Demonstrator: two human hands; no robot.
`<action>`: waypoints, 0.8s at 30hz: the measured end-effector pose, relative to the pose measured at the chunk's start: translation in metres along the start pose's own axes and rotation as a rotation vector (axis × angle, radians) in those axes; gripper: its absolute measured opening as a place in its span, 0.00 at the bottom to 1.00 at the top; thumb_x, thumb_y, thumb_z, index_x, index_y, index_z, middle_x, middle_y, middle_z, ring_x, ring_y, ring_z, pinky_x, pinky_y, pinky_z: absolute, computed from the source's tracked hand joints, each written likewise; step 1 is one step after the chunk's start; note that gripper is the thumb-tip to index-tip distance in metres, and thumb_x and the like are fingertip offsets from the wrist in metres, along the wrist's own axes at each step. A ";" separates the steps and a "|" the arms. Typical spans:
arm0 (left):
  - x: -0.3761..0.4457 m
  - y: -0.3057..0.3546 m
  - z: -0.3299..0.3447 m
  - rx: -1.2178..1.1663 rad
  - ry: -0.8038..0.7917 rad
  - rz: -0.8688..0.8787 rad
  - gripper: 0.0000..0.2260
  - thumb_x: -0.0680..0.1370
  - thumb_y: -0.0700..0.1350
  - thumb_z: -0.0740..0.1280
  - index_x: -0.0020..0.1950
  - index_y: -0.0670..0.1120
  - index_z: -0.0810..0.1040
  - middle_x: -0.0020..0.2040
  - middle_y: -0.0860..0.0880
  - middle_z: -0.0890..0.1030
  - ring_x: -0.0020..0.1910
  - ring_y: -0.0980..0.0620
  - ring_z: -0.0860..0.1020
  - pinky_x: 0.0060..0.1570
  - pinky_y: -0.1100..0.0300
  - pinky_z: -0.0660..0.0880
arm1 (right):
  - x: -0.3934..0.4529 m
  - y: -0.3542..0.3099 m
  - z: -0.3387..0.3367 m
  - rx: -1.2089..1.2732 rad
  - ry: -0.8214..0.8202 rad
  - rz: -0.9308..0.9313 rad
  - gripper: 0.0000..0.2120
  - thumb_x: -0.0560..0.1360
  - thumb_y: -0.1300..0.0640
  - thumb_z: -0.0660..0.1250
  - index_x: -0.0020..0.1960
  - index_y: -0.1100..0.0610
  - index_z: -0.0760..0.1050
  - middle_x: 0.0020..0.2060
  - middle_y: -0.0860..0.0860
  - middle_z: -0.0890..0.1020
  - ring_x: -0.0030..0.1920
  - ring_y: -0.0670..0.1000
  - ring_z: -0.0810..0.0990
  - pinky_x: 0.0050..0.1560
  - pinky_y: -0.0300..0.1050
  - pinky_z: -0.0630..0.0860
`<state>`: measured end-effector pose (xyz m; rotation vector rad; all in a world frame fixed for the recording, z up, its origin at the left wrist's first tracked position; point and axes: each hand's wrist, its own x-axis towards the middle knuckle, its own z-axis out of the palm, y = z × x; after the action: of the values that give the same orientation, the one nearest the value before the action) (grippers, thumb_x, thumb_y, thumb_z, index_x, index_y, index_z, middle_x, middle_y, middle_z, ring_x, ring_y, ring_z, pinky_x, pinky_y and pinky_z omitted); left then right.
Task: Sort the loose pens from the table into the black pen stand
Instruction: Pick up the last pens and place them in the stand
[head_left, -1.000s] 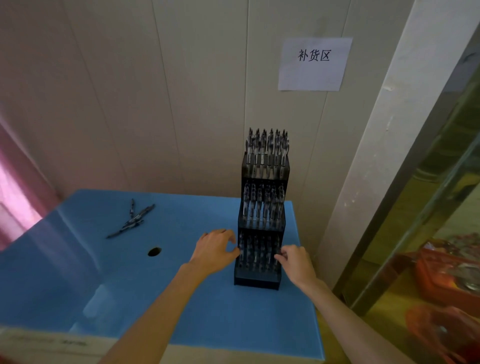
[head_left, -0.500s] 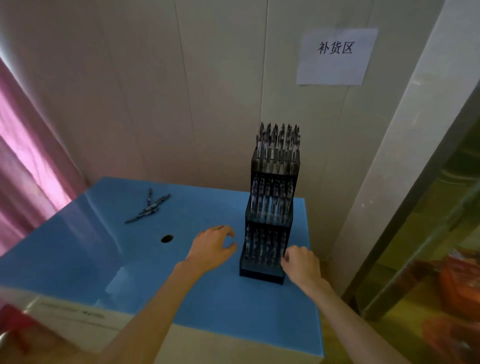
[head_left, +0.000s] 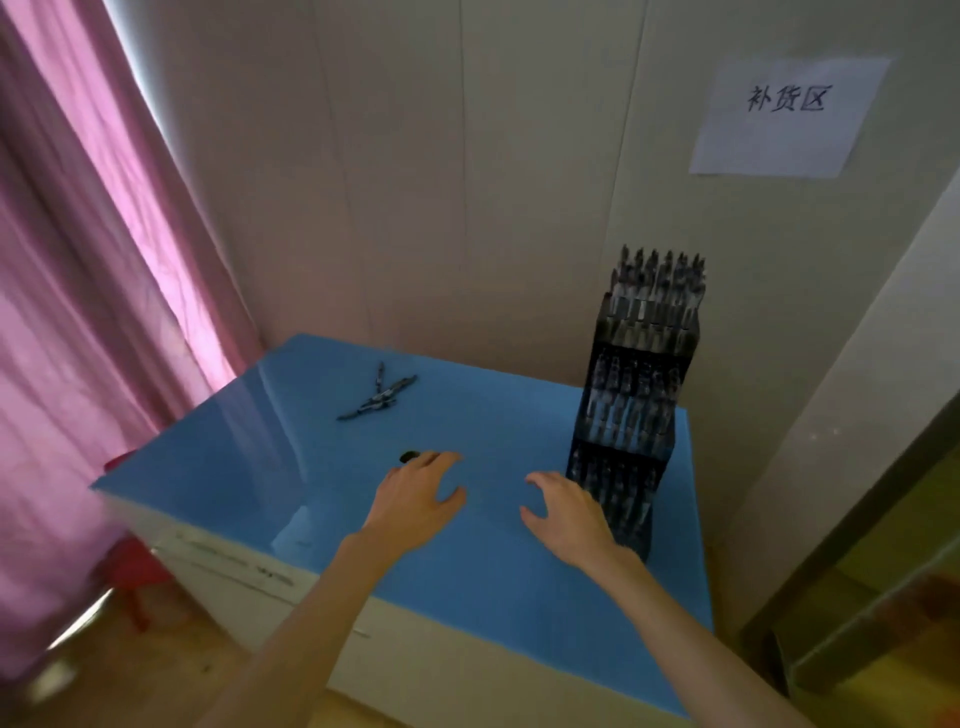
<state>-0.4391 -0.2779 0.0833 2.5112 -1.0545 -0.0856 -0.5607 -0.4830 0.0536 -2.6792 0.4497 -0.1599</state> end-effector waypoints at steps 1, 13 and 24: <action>-0.004 -0.012 -0.005 -0.002 0.004 -0.012 0.22 0.83 0.57 0.60 0.76 0.54 0.66 0.73 0.52 0.70 0.62 0.49 0.76 0.64 0.50 0.73 | 0.003 -0.011 0.004 -0.003 -0.007 -0.010 0.23 0.80 0.46 0.64 0.72 0.53 0.69 0.67 0.49 0.74 0.61 0.50 0.78 0.57 0.46 0.78; -0.039 -0.185 -0.090 0.016 0.060 -0.066 0.22 0.81 0.57 0.61 0.75 0.54 0.68 0.71 0.53 0.72 0.66 0.49 0.73 0.67 0.49 0.69 | 0.063 -0.174 0.077 -0.010 0.007 -0.006 0.23 0.81 0.47 0.64 0.73 0.53 0.67 0.66 0.50 0.73 0.57 0.52 0.78 0.53 0.45 0.76; -0.001 -0.290 -0.138 0.025 0.007 -0.064 0.22 0.81 0.57 0.62 0.73 0.53 0.69 0.68 0.51 0.74 0.62 0.48 0.76 0.63 0.48 0.72 | 0.128 -0.258 0.108 -0.001 0.051 0.044 0.22 0.82 0.47 0.63 0.72 0.55 0.69 0.66 0.51 0.74 0.60 0.52 0.78 0.57 0.49 0.77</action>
<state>-0.2167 -0.0469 0.0941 2.5663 -0.9781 -0.0824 -0.3471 -0.2622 0.0693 -2.6689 0.5240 -0.2161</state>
